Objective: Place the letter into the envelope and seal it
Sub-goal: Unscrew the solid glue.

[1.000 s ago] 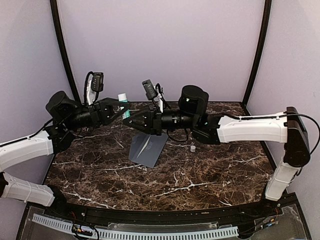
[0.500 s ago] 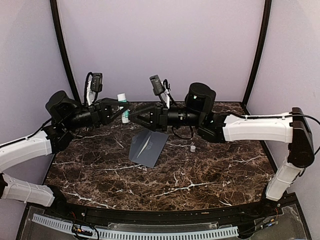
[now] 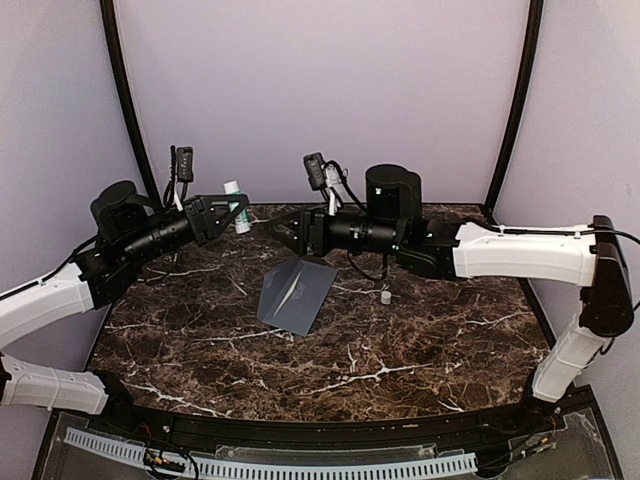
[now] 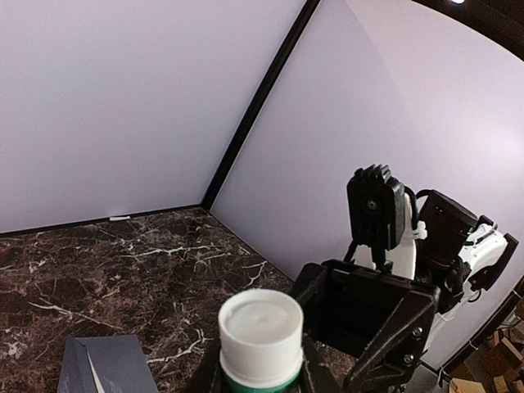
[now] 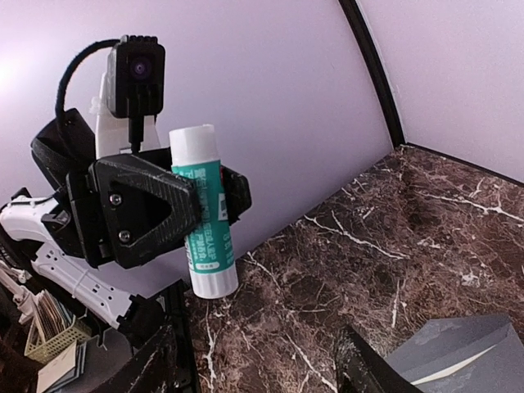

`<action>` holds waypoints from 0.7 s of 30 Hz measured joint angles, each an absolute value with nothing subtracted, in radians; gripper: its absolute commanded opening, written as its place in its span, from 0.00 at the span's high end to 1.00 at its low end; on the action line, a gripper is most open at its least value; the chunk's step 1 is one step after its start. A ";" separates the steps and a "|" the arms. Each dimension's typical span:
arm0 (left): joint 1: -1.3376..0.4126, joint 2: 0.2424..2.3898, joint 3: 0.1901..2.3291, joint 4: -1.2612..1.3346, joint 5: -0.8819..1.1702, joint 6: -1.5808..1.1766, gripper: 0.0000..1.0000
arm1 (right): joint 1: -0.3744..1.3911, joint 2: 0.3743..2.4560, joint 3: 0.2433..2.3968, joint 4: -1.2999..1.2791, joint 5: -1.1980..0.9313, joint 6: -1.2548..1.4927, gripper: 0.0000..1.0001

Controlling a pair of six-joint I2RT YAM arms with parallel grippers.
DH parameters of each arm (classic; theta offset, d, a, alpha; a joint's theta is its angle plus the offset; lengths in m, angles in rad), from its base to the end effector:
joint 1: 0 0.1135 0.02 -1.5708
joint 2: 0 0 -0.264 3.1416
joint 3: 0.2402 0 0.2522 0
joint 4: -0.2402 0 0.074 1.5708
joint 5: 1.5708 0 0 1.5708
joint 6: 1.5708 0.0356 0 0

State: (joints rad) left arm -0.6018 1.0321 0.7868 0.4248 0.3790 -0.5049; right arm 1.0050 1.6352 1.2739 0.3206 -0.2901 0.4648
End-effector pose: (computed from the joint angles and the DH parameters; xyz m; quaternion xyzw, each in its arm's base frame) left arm 0.1921 -0.1479 0.3579 0.1749 0.6217 -0.4989 0.5779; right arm 0.2034 0.3392 0.3421 -0.2869 0.6612 0.5369 0.4385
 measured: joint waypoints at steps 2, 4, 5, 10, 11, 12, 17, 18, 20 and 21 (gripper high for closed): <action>-0.602 1.032 0.787 0.408 0.345 -0.505 1.00 | 1.021 1.655 1.306 0.279 -0.256 0.452 0.39; -0.602 1.034 0.787 0.402 0.321 -0.506 1.00 | 1.040 1.681 1.344 0.247 -0.226 0.441 0.40; -0.602 1.036 0.787 0.402 0.313 -0.508 1.00 | 1.050 1.695 1.364 0.229 -0.212 0.437 0.40; -0.602 1.055 0.787 0.402 0.295 -0.519 1.00 | 1.084 1.764 1.457 0.157 -0.157 0.421 0.44; -0.602 1.059 0.787 0.402 0.295 -0.522 1.00 | 1.088 1.779 1.476 0.144 -0.147 0.419 0.45; -0.602 1.062 0.787 0.402 0.295 -0.525 1.00 | 1.092 1.792 1.492 0.130 -0.139 0.417 0.45; -0.602 1.066 0.787 0.402 0.296 -0.536 1.00 | 1.102 1.847 1.557 0.079 -0.110 0.401 0.52; -0.602 1.067 0.787 0.402 0.296 -0.537 1.00 | 1.103 1.855 1.568 0.067 -0.102 0.400 0.54; -0.599 1.067 0.787 0.402 0.297 -0.539 1.00 | 1.103 1.865 1.588 0.050 -0.087 0.397 0.59; -0.599 1.068 0.787 0.402 0.298 -0.540 1.00 | 1.103 1.869 1.594 0.046 -0.084 0.393 0.61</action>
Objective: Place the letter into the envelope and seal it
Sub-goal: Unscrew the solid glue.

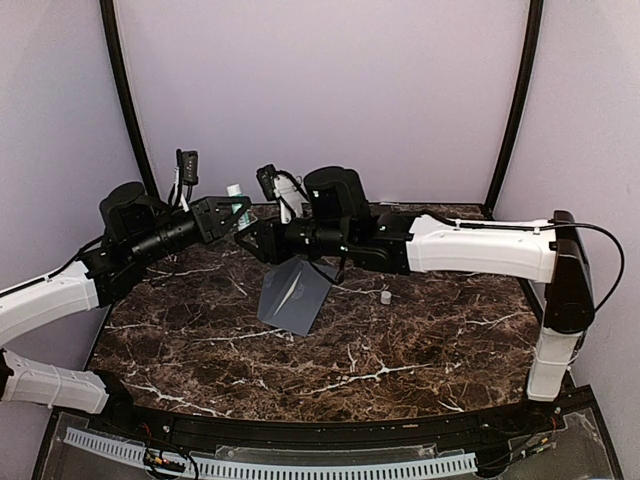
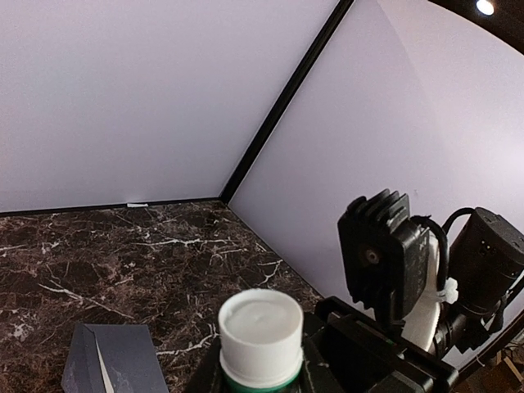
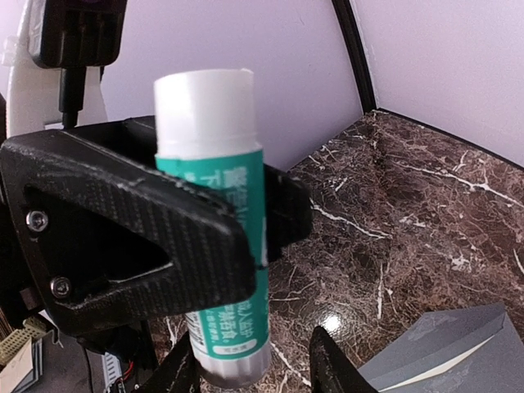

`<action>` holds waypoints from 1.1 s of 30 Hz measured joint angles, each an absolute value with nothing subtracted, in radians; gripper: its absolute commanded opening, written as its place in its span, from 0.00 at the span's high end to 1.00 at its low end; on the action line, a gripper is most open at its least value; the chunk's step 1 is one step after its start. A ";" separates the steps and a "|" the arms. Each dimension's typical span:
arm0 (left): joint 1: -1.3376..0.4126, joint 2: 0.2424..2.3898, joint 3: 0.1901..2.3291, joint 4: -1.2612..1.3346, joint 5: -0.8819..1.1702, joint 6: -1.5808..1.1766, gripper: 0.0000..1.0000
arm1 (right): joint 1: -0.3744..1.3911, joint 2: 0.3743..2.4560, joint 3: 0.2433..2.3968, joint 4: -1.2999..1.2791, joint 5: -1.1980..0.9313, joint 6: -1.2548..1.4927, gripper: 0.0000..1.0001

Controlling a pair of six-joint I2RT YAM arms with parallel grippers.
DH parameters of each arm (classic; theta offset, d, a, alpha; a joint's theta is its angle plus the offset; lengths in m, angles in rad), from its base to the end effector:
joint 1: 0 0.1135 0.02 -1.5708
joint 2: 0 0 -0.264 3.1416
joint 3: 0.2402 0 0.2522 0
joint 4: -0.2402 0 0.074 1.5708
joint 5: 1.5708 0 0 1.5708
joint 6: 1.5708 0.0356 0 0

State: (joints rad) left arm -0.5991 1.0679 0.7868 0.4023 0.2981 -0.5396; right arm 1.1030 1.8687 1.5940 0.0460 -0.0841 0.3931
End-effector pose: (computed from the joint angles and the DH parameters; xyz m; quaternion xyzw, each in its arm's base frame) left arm 0.2022 -0.1507 0.3476 0.1306 0.6520 -0.4820 0.5705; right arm 0.2030 0.4085 0.3324 -0.2964 0.7246 0.4467 0.4330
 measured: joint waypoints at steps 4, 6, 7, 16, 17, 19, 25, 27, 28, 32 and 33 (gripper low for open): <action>-0.599 1.076 0.787 0.403 0.299 -0.543 1.00 | 1.104 1.881 1.622 0.039 -0.081 0.390 0.70; -0.599 1.081 0.787 0.403 0.300 -0.543 1.00 | 1.104 1.885 1.631 0.036 -0.082 0.384 0.75; -0.599 1.084 0.787 0.403 0.302 -0.543 1.00 | 1.104 1.888 1.636 0.036 -0.083 0.384 0.77; -0.595 1.100 0.796 0.403 0.327 -0.543 1.00 | 1.093 1.893 1.633 0.054 -0.115 0.380 0.91; -0.593 1.100 0.797 0.405 0.342 -0.543 1.00 | 1.084 1.884 1.608 0.079 -0.138 0.383 0.91; -0.589 1.100 0.797 0.412 0.383 -0.543 1.00 | 1.072 1.861 1.557 0.134 -0.195 0.392 0.91; -0.580 1.105 0.798 0.505 0.596 -0.547 1.00 | 1.035 1.794 1.437 0.296 -0.438 0.422 0.91; -0.575 1.108 0.802 0.547 0.677 -0.556 1.00 | 1.029 1.784 1.423 0.337 -0.511 0.429 0.91; -0.573 1.109 0.804 0.566 0.710 -0.560 1.00 | 1.027 1.781 1.419 0.354 -0.538 0.433 0.91; -0.572 1.113 0.818 0.606 0.810 -0.567 1.00 | 1.024 1.773 1.396 0.435 -0.642 0.463 0.90; -0.572 1.113 0.820 0.614 0.829 -0.569 1.00 | 1.024 1.772 1.391 0.453 -0.657 0.467 0.88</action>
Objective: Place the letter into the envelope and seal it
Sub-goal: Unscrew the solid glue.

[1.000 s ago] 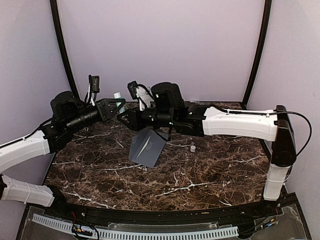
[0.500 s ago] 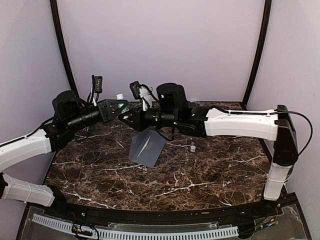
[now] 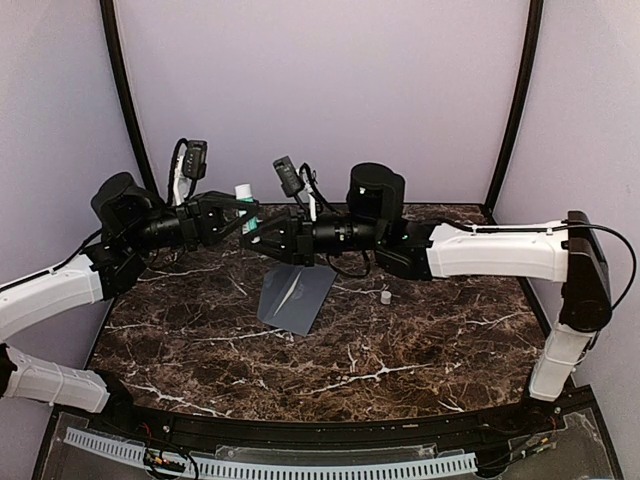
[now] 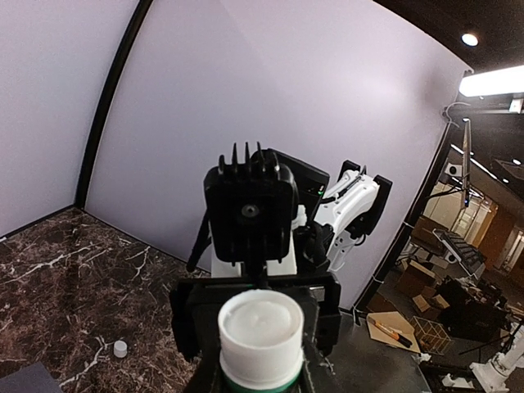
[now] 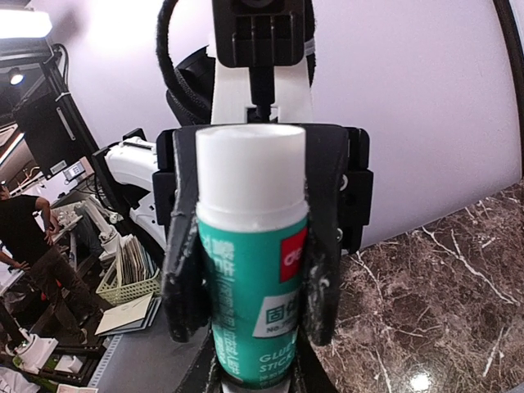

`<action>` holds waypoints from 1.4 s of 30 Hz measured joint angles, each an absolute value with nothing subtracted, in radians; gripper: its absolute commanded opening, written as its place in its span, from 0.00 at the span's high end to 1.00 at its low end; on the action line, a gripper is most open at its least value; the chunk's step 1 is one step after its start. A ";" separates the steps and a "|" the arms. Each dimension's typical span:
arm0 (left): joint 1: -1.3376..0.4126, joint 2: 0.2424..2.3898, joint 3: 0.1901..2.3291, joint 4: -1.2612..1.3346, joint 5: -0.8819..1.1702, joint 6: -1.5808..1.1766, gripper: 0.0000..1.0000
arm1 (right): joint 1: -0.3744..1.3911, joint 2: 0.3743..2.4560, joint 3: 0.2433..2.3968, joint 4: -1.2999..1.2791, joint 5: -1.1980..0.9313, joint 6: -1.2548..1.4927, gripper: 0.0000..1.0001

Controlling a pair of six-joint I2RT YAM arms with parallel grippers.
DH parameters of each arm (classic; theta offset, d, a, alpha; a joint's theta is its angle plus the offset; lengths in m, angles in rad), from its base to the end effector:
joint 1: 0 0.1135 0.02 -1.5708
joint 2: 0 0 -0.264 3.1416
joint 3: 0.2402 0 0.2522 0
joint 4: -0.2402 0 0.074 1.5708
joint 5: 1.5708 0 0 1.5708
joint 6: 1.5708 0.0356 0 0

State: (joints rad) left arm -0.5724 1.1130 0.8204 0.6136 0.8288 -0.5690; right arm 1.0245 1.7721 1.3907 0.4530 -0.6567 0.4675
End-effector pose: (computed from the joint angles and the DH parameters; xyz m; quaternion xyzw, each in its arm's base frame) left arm 0.1944 -0.1565 0.3680 0.3275 0.5349 -0.5993 0.4975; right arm 0.2019 0.3739 0.3440 -0.4042 0.5552 0.6316 0.3597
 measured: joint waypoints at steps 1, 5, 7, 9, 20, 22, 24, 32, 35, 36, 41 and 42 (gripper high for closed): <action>-0.572 1.114 0.822 0.616 0.841 -0.569 1.00 | 1.024 1.772 1.387 0.464 -0.664 0.470 0.87; -0.573 1.122 0.825 0.620 0.865 -0.570 1.00 | 1.025 1.761 1.372 0.464 -0.664 0.463 0.51; -0.571 1.124 0.825 0.620 0.873 -0.569 1.00 | 1.023 1.739 1.354 0.453 -0.643 0.462 0.37; -0.569 1.123 0.824 0.620 0.864 -0.569 1.00 | 1.018 1.711 1.340 0.438 -0.606 0.452 0.29; -0.569 1.090 0.821 0.598 0.583 -0.550 1.00 | 1.016 1.638 1.338 0.311 -0.361 0.372 0.28; -0.569 1.088 0.821 0.577 0.525 -0.546 1.00 | 1.022 1.653 1.357 0.269 -0.318 0.363 0.31; -0.569 1.088 0.821 0.563 0.485 -0.545 1.00 | 1.033 1.671 1.380 0.239 -0.289 0.350 0.33; -0.568 1.102 0.821 0.548 0.427 -0.549 1.00 | 1.082 1.751 1.448 0.185 -0.225 0.337 0.39; -0.568 1.107 0.821 0.548 0.427 -0.555 1.00 | 1.087 1.776 1.471 0.183 -0.207 0.347 0.42; -0.568 1.109 0.821 0.548 0.427 -0.557 1.00 | 1.088 1.779 1.474 0.183 -0.204 0.350 0.42; -0.567 1.116 0.821 0.548 0.429 -0.565 1.00 | 1.089 1.790 1.489 0.187 -0.185 0.361 0.49; -0.567 1.117 0.821 0.548 0.429 -0.566 1.00 | 1.089 1.793 1.494 0.187 -0.182 0.364 0.51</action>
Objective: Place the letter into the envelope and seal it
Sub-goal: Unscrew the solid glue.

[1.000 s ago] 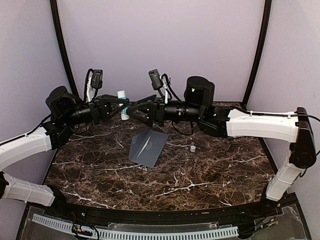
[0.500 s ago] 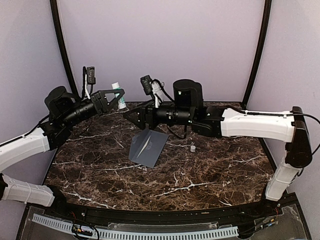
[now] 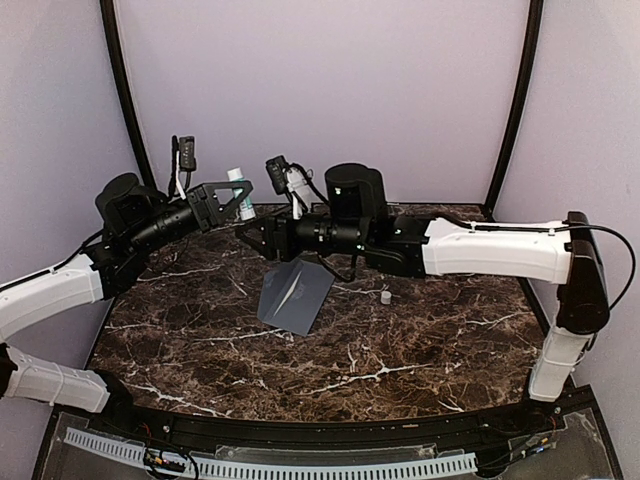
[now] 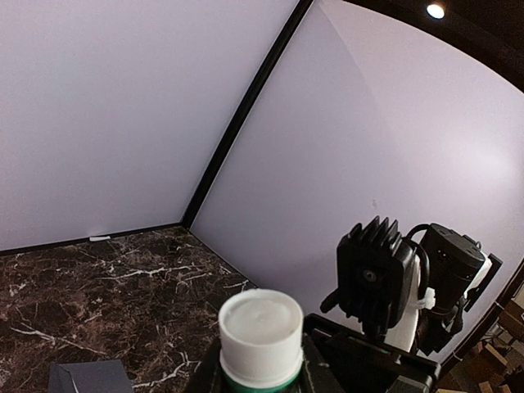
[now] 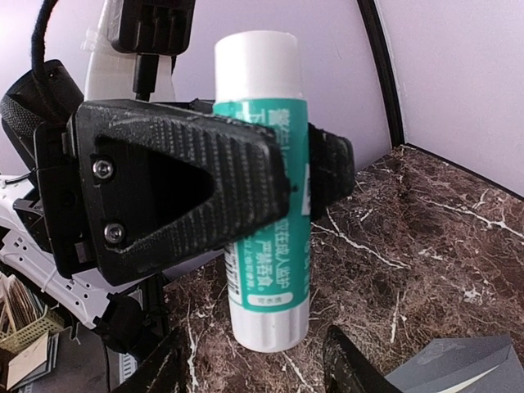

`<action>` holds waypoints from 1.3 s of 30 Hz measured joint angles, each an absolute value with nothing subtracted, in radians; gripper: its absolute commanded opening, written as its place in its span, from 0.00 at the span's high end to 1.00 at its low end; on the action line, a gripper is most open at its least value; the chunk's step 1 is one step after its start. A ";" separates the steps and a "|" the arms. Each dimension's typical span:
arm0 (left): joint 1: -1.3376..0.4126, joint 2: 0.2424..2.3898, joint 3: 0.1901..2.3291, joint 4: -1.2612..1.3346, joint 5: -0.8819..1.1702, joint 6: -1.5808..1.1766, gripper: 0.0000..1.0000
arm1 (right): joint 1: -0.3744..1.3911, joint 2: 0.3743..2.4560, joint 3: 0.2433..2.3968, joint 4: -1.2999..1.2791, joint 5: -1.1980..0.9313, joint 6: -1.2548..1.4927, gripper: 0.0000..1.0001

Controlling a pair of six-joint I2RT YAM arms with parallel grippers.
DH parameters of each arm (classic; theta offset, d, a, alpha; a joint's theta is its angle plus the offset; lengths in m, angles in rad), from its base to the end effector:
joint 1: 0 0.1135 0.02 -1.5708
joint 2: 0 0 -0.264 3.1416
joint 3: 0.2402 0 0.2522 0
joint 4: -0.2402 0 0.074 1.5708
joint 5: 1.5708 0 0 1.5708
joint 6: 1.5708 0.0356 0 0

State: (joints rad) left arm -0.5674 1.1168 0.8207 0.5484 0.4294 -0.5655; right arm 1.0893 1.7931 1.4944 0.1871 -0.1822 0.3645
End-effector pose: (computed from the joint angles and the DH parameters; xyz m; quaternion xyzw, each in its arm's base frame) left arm 0.2105 -0.1517 0.3632 0.1690 0.5983 -0.5246 0.5816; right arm 0.1973 0.3915 0.3441 -0.3199 0.6726 0.4918 0.4510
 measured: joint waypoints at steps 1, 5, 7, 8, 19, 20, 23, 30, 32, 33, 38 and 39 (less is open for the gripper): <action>-0.567 1.117 0.821 0.548 0.430 -0.566 1.00 | 1.089 1.796 1.498 0.187 -0.180 0.366 0.52; -0.567 1.118 0.821 0.548 0.434 -0.567 1.00 | 1.089 1.804 1.512 0.186 -0.170 0.371 0.54; -0.567 1.118 0.821 0.548 0.437 -0.569 1.00 | 1.089 1.805 1.517 0.186 -0.162 0.371 0.55; -0.567 1.118 0.820 0.550 0.440 -0.572 1.00 | 1.089 1.807 1.520 0.186 -0.157 0.371 0.55; -0.567 1.118 0.815 0.569 0.478 -0.585 1.00 | 1.089 1.822 1.538 0.183 -0.122 0.366 0.66; -0.566 1.118 0.815 0.572 0.480 -0.585 1.00 | 1.089 1.822 1.539 0.184 -0.126 0.367 0.68; -0.566 1.118 0.815 0.575 0.486 -0.585 1.00 | 1.088 1.822 1.539 0.187 -0.145 0.368 0.73; -0.566 1.119 0.815 0.575 0.514 -0.586 1.00 | 1.077 1.806 1.492 0.247 -0.206 0.377 0.77; -0.566 1.121 0.815 0.582 0.533 -0.589 1.00 | 1.075 1.795 1.474 0.262 -0.223 0.379 0.79; -0.566 1.123 0.815 0.588 0.543 -0.591 1.00 | 1.073 1.789 1.465 0.269 -0.235 0.381 0.79; -0.566 1.132 0.815 0.622 0.603 -0.608 1.00 | 1.065 1.768 1.420 0.322 -0.294 0.384 0.81; -0.566 1.135 0.815 0.630 0.622 -0.614 1.00 | 1.063 1.761 1.406 0.336 -0.311 0.387 0.82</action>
State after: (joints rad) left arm -0.5655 1.1355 0.8154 0.6296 0.6220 -0.6136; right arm 1.0626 1.7611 1.4063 0.3355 -0.3111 0.3866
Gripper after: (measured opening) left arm 0.236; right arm 0.210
